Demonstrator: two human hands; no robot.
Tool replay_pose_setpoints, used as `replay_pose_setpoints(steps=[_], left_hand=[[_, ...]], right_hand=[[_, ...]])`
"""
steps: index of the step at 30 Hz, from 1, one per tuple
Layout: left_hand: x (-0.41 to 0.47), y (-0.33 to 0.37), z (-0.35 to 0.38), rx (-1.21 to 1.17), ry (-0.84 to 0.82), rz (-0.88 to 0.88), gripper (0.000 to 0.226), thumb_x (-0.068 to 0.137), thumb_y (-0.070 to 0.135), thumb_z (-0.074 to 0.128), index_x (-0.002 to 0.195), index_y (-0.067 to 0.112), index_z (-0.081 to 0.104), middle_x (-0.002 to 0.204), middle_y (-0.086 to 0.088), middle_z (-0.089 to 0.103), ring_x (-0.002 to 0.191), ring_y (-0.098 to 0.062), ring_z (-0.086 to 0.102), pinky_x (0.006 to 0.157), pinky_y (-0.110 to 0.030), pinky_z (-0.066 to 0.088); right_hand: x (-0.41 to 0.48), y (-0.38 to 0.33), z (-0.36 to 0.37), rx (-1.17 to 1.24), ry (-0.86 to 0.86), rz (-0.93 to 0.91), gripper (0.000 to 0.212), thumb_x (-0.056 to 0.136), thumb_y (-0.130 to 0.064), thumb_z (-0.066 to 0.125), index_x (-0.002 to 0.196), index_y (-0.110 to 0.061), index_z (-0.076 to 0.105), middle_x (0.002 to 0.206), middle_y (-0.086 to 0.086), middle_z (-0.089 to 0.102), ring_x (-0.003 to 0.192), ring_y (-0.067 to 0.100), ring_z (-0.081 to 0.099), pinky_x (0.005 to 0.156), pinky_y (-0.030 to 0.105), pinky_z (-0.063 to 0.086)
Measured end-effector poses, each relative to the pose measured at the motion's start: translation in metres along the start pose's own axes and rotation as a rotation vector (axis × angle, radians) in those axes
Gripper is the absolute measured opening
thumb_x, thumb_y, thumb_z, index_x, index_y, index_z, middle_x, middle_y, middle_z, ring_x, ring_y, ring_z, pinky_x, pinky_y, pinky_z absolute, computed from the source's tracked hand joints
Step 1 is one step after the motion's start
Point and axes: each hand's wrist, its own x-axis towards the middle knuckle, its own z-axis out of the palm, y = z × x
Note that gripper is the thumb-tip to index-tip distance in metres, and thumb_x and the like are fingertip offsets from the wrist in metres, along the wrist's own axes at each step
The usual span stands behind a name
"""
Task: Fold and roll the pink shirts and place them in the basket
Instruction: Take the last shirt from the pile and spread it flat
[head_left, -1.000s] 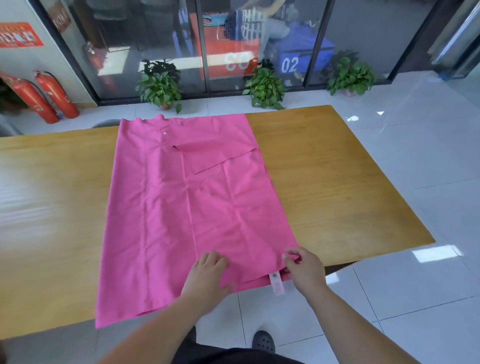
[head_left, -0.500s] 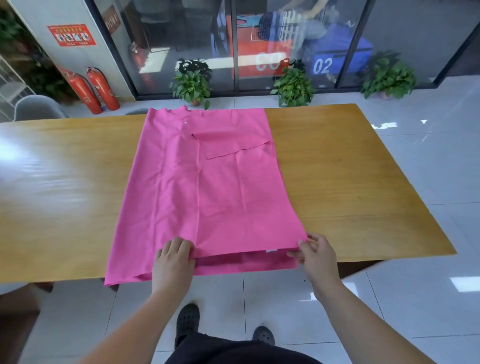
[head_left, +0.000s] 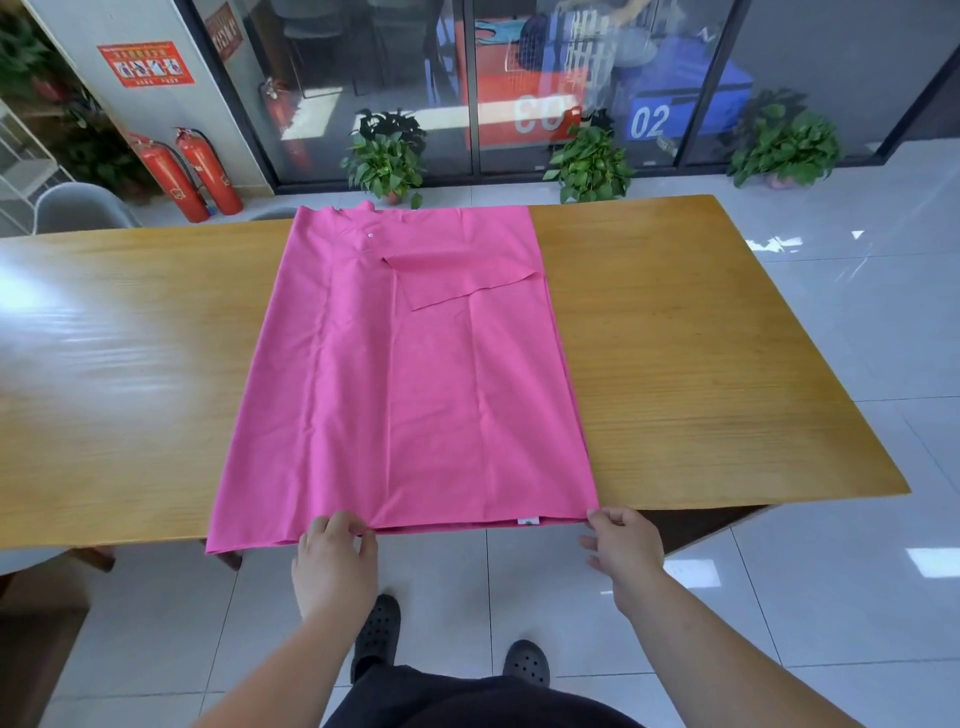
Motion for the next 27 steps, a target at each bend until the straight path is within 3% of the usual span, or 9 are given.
replay_pose_setpoints(steps=[3, 5, 9, 11, 13, 15, 18, 24, 27], left_hand=[[-0.005, 0.011, 0.005, -0.276, -0.043, -0.317, 0.005, 0.096, 0.025, 0.061, 0.093, 0.023, 0.058, 0.092, -0.003, 0.068, 0.077, -0.025, 0.064, 0.07, -0.043, 0.057], [-0.007, 0.024, 0.008, -0.54, -0.063, -0.575, 0.02, 0.093, 0.033, 0.057, 0.094, 0.013, 0.057, 0.09, -0.008, 0.071, 0.074, -0.03, 0.065, 0.072, -0.044, 0.058], [-0.003, 0.045, 0.011, -1.112, -0.183, -0.963, 0.041, 0.099, 0.047, 0.071, 0.1, 0.009, 0.058, 0.099, -0.008, 0.069, 0.094, -0.03, 0.074, 0.092, -0.048, 0.06], [0.002, 0.043, 0.014, -1.172, -0.212, -0.916, 0.04, 0.098, 0.04, 0.075, 0.112, 0.005, 0.062, 0.102, -0.007, 0.07, 0.103, -0.028, 0.074, 0.089, -0.042, 0.062], [0.003, 0.039, 0.017, -1.179, -0.137, -0.896, 0.035, 0.097, 0.025, 0.079, 0.12, 0.003, 0.065, 0.099, -0.008, 0.074, 0.101, -0.028, 0.076, 0.086, -0.044, 0.063], [0.002, 0.037, 0.017, -1.151, -0.07, -0.884, 0.021, 0.097, 0.017, 0.079, 0.108, 0.004, 0.067, 0.091, -0.01, 0.075, 0.096, -0.026, 0.077, 0.09, -0.047, 0.063], [-0.003, 0.036, 0.019, -1.118, -0.05, -0.854, 0.016, 0.099, 0.017, 0.076, 0.092, 0.008, 0.065, 0.089, -0.01, 0.077, 0.093, -0.024, 0.078, 0.094, -0.046, 0.062], [-0.002, 0.03, 0.024, -1.107, -0.064, -0.841, 0.017, 0.1, 0.021, 0.075, 0.099, 0.004, 0.069, 0.094, -0.01, 0.079, 0.094, -0.022, 0.078, 0.096, -0.046, 0.06], [-0.002, 0.033, 0.022, -1.139, -0.098, -0.855, 0.019, 0.099, 0.024, 0.077, 0.099, 0.009, 0.066, 0.097, -0.011, 0.079, 0.095, -0.024, 0.079, 0.094, -0.046, 0.062]], right_hand=[[0.003, 0.001, 0.002, 0.155, -0.065, 0.089, 0.012, 0.103, -0.017, 0.067, 0.113, -0.01, 0.066, 0.109, 0.008, 0.075, 0.087, 0.025, 0.08, 0.082, 0.043, 0.065], [0.005, 0.003, 0.001, 0.238, -0.073, 0.113, 0.016, 0.102, -0.013, 0.069, 0.116, -0.006, 0.065, 0.107, 0.013, 0.077, 0.088, 0.027, 0.081, 0.082, 0.041, 0.065], [0.007, 0.007, -0.003, 0.322, 0.0, 0.085, 0.019, 0.095, -0.007, 0.077, 0.112, -0.002, 0.07, 0.098, 0.017, 0.079, 0.09, 0.027, 0.08, 0.08, 0.037, 0.063], [0.008, 0.008, -0.004, 0.352, 0.037, 0.059, 0.018, 0.092, -0.003, 0.08, 0.108, -0.004, 0.071, 0.1, 0.019, 0.079, 0.09, 0.026, 0.079, 0.084, 0.038, 0.062], [0.008, 0.006, -0.003, 0.367, 0.065, 0.046, 0.019, 0.091, -0.002, 0.081, 0.105, -0.007, 0.07, 0.101, 0.018, 0.079, 0.092, 0.026, 0.079, 0.087, 0.038, 0.061], [0.007, 0.005, -0.003, 0.363, 0.077, 0.051, 0.021, 0.09, -0.001, 0.081, 0.105, -0.01, 0.068, 0.102, 0.017, 0.079, 0.093, 0.025, 0.078, 0.086, 0.037, 0.06], [0.004, 0.008, -0.001, 0.367, 0.068, 0.089, 0.021, 0.091, -0.003, 0.079, 0.106, -0.012, 0.067, 0.107, 0.017, 0.078, 0.095, 0.024, 0.077, 0.08, 0.035, 0.058], [-0.003, -0.004, 0.004, 0.286, -0.075, 0.248, 0.031, 0.094, -0.042, 0.08, 0.105, -0.016, 0.072, 0.098, 0.005, 0.081, 0.098, 0.023, 0.076, 0.097, 0.046, 0.06], [0.0, -0.006, 0.003, 0.265, -0.078, 0.236, 0.027, 0.098, -0.039, 0.076, 0.107, -0.014, 0.072, 0.094, 0.006, 0.082, 0.091, 0.023, 0.076, 0.089, 0.042, 0.06]])
